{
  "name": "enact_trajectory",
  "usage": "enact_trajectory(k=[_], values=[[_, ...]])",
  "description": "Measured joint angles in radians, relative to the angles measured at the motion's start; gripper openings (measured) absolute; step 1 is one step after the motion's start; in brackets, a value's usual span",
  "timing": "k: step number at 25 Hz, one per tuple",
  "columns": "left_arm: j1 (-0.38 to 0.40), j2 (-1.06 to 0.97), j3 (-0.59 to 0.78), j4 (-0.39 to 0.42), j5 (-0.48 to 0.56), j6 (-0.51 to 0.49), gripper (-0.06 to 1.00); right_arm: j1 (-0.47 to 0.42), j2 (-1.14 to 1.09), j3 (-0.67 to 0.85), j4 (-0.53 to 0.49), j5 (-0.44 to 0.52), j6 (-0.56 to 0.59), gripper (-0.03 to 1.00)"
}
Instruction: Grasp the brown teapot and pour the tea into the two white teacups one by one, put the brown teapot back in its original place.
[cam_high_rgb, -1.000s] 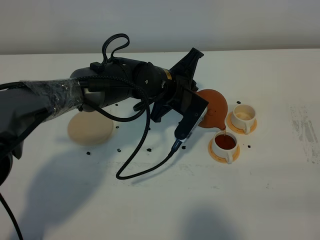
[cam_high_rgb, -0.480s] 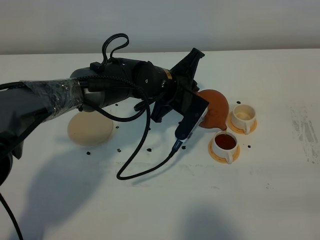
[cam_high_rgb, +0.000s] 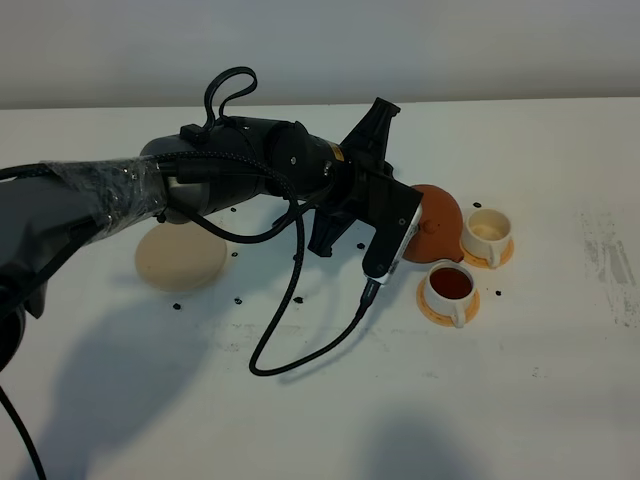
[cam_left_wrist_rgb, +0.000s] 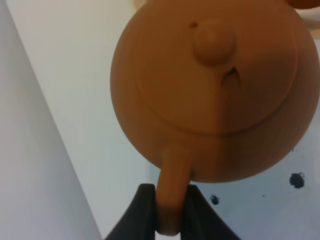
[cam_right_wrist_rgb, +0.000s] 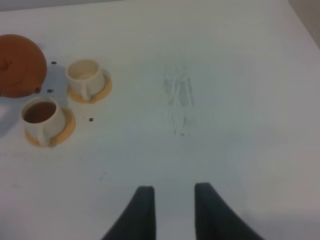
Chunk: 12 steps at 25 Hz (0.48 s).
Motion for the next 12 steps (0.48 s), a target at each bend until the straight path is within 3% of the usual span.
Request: enact_trajectory(k=[6,9,12], values=[[0.005,-0.029,0.0,0.001,0.016,-0.12,0.09,0.0,0.0,0.0,0.0,0.0,0.0,0.22],[0.019,-0.068,0.0,0.015,0.044,-0.25,0.09,0.0,0.0,0.0,0.0,0.0,0.0,0.22],[0.033,-0.105,0.0,0.054,0.099,-0.44,0.09,0.0,0.0,0.0,0.0,0.0,0.0,0.22]])
